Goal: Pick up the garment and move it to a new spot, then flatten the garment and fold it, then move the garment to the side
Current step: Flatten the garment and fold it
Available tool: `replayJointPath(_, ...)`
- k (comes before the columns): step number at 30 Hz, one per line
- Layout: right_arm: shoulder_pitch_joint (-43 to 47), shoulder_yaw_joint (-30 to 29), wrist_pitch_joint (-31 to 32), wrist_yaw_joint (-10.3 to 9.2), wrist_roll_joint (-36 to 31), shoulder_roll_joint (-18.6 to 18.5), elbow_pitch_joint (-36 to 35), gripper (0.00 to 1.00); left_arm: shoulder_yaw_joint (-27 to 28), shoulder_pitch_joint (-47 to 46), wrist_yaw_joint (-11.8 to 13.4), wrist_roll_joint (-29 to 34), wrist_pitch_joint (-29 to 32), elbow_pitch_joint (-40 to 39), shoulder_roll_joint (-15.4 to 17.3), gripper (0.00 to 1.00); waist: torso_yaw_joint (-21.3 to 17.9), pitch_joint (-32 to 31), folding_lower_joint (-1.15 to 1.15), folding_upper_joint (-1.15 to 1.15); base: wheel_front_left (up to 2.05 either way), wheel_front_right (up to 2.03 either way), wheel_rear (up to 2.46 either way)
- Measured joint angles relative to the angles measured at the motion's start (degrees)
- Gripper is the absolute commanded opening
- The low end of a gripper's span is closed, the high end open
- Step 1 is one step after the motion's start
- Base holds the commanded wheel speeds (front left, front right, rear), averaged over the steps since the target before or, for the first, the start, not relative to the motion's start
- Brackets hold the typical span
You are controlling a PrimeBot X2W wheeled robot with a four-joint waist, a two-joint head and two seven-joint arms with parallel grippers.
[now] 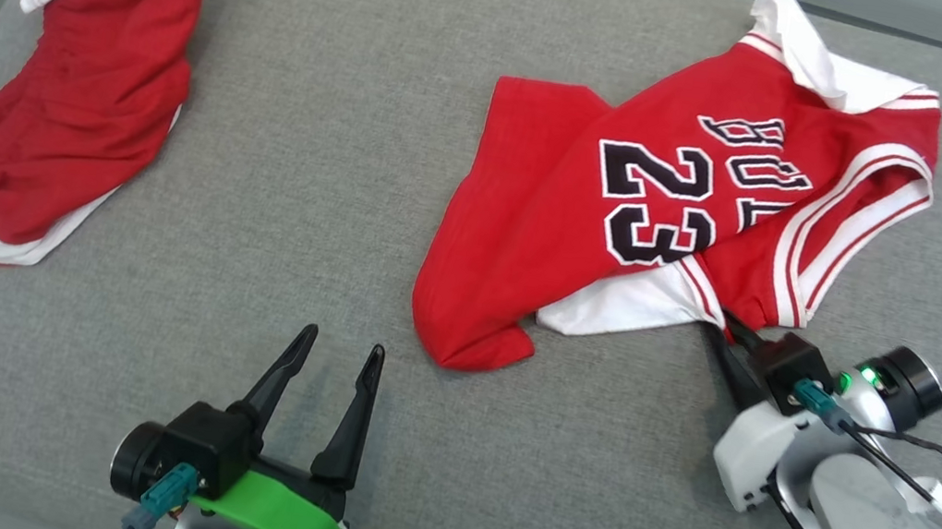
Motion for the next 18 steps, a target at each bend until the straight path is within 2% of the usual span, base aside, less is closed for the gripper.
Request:
replayJointPath(14,10.8,-5.5,0.0,0.0,1.3,-11.0,-5.3,0.0,1.9,3.4,-0.6,1.3,0.0,0.9,0.0,1.0,-6.3,-6.3,0.0,0.0,0.0,0.0,0.0)
replayJointPath(15,11.5,-6.1,0.0,0.0,1.8,-11.4,-5.3,0.07,2.0,3.7,-0.6,1.3,0.0,1.1,0.0,1.0,-6.7,-6.8,0.0,0.0,0.0,0.0,0.0)
replayJointPath(17,13.0,-7.9,0.1,0.0,2.5,-11.8,-5.2,0.86,2.2,4.3,-0.7,1.6,0.0,1.3,0.0,1.0,-7.4,-7.9,0.0,0.0,0.0,0.0,0.0)
replayJointPath(18,13.6,-9.1,0.1,0.0,2.8,-11.9,-5.4,1.0,2.2,4.6,-0.8,1.7,0.0,1.4,0.0,1.0,-7.7,-8.4,0.0,0.0,0.0,0.0,0.0)
